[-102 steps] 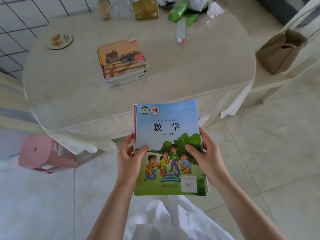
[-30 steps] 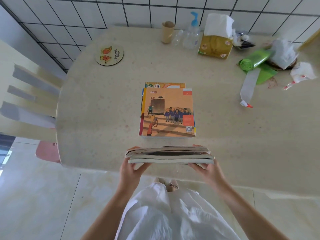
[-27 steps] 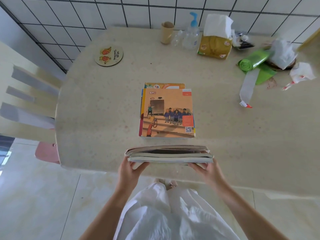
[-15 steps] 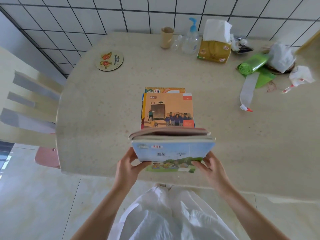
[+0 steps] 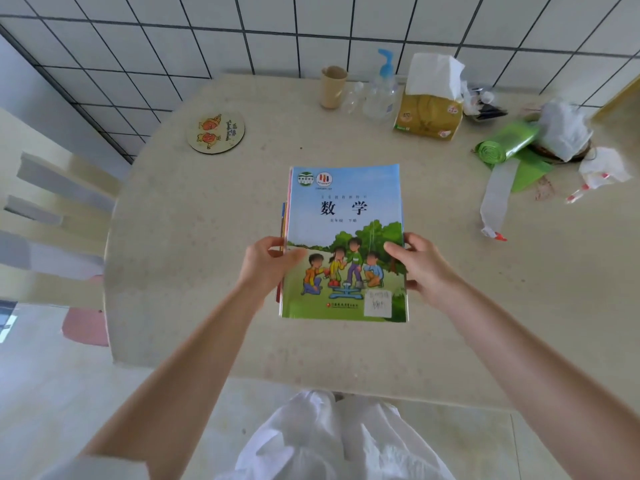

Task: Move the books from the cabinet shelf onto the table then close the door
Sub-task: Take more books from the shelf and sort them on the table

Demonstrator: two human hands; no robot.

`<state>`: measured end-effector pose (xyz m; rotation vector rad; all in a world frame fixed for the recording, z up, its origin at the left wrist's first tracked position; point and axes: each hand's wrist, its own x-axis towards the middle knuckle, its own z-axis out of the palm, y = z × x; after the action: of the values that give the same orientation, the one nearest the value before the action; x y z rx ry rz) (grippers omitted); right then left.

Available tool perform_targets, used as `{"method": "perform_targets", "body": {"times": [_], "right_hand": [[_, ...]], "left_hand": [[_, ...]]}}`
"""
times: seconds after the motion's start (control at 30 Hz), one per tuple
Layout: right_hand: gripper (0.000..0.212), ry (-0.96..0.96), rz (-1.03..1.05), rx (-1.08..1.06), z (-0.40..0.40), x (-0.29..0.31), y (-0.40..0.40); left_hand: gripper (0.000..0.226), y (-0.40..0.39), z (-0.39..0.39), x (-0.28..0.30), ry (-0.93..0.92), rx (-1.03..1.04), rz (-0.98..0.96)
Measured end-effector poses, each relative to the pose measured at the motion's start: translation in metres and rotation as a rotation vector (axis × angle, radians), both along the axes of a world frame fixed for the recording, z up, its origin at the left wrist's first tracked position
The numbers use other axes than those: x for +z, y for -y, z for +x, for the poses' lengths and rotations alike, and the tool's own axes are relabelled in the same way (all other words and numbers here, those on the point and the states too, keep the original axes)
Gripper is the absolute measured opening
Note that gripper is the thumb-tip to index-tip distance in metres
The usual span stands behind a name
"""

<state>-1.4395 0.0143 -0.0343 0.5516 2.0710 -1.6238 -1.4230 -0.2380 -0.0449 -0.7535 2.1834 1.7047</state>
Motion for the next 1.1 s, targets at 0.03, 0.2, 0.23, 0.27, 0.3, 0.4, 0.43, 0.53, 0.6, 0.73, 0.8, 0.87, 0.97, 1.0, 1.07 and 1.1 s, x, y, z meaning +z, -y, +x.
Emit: {"method": "perform_targets", "body": {"times": [0.03,0.2,0.23,0.27,0.3,0.4,0.43,0.53,0.6,0.73,0.8,0.87,0.97,1.0,1.07,1.1], "right_hand": [[0.012,0.043,0.006,-0.009,-0.01,-0.002,0.004],[0.019,0.186,0.031,-0.027,-0.032,-0.016,0.022],[0.019,0.197,0.024,-0.035,-0.033,-0.019,0.024],[0.018,0.202,0.021,-0.043,-0.035,-0.02,0.025],[0.018,0.2,0.019,-0.047,-0.037,-0.021,0.026],[0.012,0.184,0.042,-0.046,-0.042,-0.019,0.03],[0.01,0.161,0.072,-0.041,-0.043,-0.019,0.031],[0.012,0.105,0.212,0.013,-0.041,-0.019,0.033],[0.022,0.084,0.273,0.056,-0.037,-0.022,0.034],[0.049,0.049,0.383,0.109,-0.033,-0.03,0.033],[0.043,0.051,0.388,0.124,-0.033,-0.024,0.033],[0.03,0.071,0.353,0.109,-0.03,-0.015,0.033],[0.036,0.086,0.308,0.113,-0.028,-0.012,0.029],[0.039,0.085,0.291,0.108,-0.026,-0.011,0.027],[0.041,0.082,0.264,0.088,-0.02,-0.009,0.022],[0.043,0.085,0.259,0.079,-0.016,-0.009,0.02]], "left_hand": [[0.024,0.0,-0.008,-0.005,0.031,0.014,-0.004],[0.026,0.001,-0.025,-0.024,0.132,0.065,-0.05],[0.027,0.002,-0.026,-0.026,0.143,0.07,-0.056],[0.028,0.004,-0.027,-0.027,0.154,0.074,-0.057],[0.029,0.005,-0.028,-0.027,0.165,0.073,-0.06],[0.029,0.006,-0.033,-0.025,0.201,0.062,-0.073],[0.03,0.006,-0.034,-0.025,0.213,0.053,-0.082],[0.043,0.004,-0.035,-0.024,0.233,0.016,-0.136],[0.053,0.004,-0.035,-0.024,0.24,-0.006,-0.176],[0.035,-0.002,-0.03,-0.019,0.245,-0.005,-0.12],[0.028,-0.005,-0.028,-0.018,0.23,-0.01,-0.114],[0.019,-0.007,-0.026,-0.019,0.215,-0.023,-0.124],[0.02,-0.008,-0.023,-0.017,0.202,-0.055,-0.133],[0.024,-0.009,-0.022,-0.017,0.194,-0.069,-0.141],[0.031,-0.01,-0.02,-0.014,0.174,-0.089,-0.172],[0.034,-0.011,-0.019,-0.012,0.159,-0.101,-0.2]]}}
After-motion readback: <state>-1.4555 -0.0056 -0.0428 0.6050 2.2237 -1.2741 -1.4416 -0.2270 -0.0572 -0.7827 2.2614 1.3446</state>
